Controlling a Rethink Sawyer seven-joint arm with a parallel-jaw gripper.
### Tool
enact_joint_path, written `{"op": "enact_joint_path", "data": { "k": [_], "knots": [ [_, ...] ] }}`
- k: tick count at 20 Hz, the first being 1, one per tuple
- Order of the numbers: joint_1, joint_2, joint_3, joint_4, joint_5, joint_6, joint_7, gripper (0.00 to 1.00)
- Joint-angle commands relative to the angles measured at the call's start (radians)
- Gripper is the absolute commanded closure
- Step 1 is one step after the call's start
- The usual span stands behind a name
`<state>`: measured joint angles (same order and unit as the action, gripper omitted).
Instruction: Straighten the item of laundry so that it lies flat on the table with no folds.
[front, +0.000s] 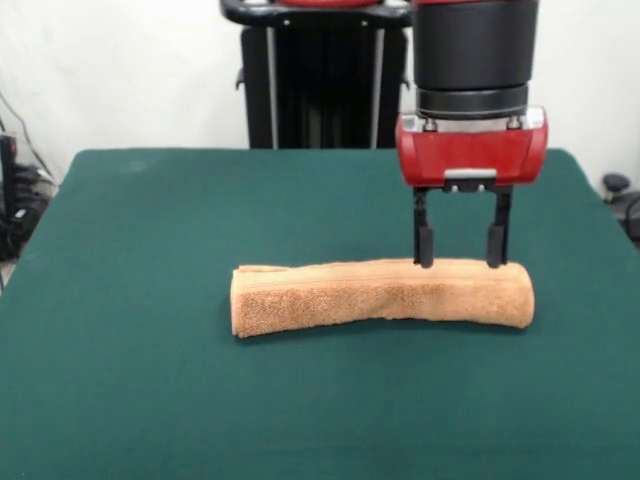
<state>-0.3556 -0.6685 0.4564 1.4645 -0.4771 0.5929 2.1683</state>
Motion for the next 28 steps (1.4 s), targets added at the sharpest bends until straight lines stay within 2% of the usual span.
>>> {"op": "enact_joint_path", "data": {
  "k": [1, 8, 15, 20, 28],
  "knots": [
    [-0.018, 0.079, 0.094, -0.069, -0.045, 0.105, -0.279, 0.00],
    [-0.029, 0.144, 0.091, -0.107, -0.075, 0.084, -0.298, 0.00],
    [-0.017, 0.201, 0.077, -0.122, -0.115, 0.028, -0.245, 0.00],
    [-0.003, 0.184, 0.057, -0.081, -0.128, 0.012, -0.182, 0.00],
    [0.017, 0.093, 0.029, 0.063, -0.102, 0.008, -0.072, 0.00]
  ]
}}
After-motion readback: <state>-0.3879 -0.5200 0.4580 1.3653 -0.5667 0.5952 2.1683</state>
